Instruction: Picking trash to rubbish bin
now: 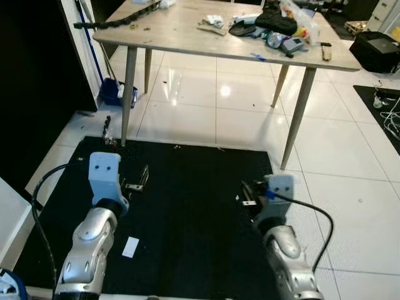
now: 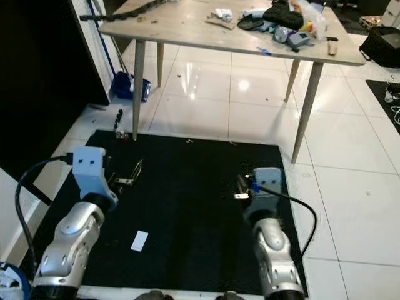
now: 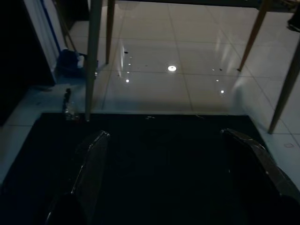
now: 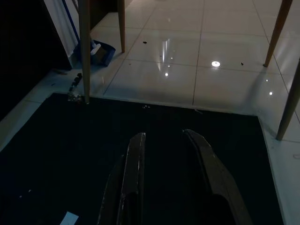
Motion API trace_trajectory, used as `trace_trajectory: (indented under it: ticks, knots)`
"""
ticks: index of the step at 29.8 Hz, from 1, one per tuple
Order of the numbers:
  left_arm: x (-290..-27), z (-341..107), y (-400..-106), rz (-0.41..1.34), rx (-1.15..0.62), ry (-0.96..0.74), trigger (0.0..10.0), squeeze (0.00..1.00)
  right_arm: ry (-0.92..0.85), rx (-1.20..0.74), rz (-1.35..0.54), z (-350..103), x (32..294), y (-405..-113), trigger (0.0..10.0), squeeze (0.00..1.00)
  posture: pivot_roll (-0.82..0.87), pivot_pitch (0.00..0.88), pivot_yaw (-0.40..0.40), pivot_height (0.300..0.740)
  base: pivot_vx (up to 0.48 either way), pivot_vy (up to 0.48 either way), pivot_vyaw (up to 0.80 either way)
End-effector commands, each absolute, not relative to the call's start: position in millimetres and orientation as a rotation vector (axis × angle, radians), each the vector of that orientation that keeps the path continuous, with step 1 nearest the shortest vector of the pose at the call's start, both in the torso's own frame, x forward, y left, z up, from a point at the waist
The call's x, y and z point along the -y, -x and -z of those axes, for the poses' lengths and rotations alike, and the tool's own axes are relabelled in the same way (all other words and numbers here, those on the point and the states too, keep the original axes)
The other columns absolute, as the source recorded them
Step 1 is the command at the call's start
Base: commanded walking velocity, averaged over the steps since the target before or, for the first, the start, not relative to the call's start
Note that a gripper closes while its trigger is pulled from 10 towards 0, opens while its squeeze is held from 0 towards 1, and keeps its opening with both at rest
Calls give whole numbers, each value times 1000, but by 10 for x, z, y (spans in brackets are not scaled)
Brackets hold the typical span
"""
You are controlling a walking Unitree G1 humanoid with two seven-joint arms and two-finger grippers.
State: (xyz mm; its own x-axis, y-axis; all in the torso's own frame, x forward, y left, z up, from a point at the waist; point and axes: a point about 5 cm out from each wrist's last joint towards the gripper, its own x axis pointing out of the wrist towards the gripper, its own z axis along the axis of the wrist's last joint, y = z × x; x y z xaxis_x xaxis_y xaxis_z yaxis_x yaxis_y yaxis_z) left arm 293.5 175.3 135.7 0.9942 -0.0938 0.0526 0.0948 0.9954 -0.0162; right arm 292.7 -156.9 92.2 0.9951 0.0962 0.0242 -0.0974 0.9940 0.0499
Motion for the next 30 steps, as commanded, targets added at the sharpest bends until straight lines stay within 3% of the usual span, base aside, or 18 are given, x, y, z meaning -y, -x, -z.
trace_trajectory:
  ticks: [1, 24, 30]
  knots:
    - [-1746, -1305, -2941, 102, 27, 22, 10000, 0, -40, -2, -80, -851, 1641, -2896, 10000, 0, 41, 166, 4, 740, 349, 0, 0]
    - [-1770, -1341, -2975, 111, 42, -2, 10000, 0, -69, 22, -80, -897, 1580, -2951, 10000, 0, 52, 131, 9, 740, 363, 0, 0]
    - [-1776, -1336, -2969, 99, 42, 2, 10000, 0, -60, 20, -88, -897, 1584, -2963, 10000, 0, 53, 133, 11, 740, 366, 0, -634]
